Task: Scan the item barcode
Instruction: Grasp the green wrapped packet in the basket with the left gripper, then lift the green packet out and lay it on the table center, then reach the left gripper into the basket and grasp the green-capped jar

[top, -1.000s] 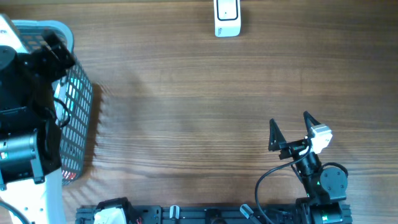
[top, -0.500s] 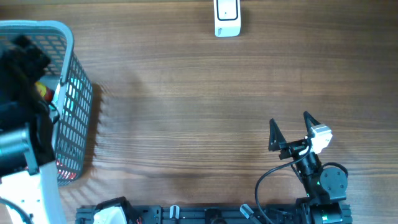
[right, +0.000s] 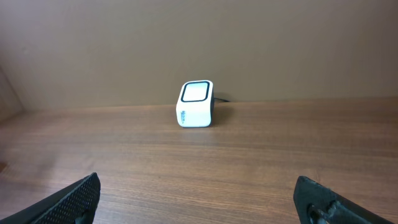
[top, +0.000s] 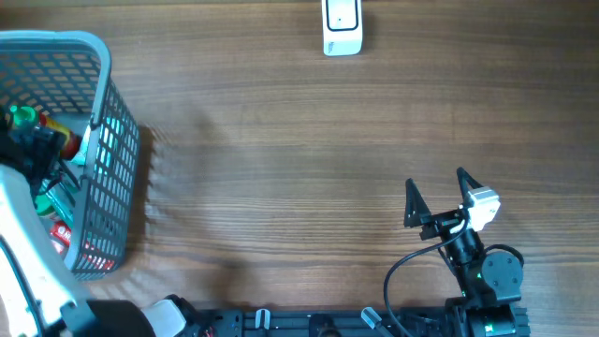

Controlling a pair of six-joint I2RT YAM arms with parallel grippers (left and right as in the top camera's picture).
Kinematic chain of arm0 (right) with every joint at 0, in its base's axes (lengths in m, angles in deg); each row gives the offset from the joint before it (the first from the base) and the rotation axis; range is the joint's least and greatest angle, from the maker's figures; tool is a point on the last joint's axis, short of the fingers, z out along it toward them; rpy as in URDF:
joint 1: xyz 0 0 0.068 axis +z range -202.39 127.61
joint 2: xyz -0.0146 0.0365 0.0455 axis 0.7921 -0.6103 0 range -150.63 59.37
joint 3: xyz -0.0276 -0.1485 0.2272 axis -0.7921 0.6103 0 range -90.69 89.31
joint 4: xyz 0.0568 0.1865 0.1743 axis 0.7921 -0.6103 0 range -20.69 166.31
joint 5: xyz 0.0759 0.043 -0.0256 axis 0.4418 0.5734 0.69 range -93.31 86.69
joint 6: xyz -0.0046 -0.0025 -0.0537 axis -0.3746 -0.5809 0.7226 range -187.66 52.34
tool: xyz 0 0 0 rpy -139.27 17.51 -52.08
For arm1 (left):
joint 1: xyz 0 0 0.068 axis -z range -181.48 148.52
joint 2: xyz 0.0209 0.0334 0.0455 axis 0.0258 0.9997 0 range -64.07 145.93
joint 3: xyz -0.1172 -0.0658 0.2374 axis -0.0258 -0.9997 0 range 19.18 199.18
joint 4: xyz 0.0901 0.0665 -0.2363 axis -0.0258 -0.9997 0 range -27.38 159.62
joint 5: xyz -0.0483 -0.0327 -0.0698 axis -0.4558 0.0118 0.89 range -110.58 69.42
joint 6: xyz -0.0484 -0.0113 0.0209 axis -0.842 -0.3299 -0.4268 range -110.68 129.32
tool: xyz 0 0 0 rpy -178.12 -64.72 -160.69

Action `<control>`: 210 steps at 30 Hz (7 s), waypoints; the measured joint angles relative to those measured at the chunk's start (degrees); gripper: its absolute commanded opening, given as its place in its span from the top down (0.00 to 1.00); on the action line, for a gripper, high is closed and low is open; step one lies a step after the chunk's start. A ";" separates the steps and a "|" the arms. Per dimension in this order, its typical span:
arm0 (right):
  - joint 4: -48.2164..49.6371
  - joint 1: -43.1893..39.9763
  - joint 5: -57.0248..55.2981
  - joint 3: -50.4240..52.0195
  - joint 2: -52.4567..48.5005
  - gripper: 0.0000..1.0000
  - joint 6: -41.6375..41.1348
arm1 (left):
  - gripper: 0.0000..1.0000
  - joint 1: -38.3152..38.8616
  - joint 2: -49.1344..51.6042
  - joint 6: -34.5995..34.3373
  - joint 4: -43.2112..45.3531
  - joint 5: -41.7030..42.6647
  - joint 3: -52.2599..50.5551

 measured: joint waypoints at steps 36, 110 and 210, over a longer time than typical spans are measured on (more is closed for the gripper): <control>-0.02 0.00 0.00 0.00 0.00 0.00 0.00 | 0.96 -0.04 -2.75 -2.34 -1.57 13.57 10.71; 0.00 0.00 0.00 0.00 0.00 0.00 0.00 | 0.49 64.02 11.06 -6.01 42.69 31.50 -32.96; -0.02 0.07 -0.24 0.00 0.00 0.00 0.00 | 0.00 -3.96 10.91 -40.98 10.49 -12.66 -8.00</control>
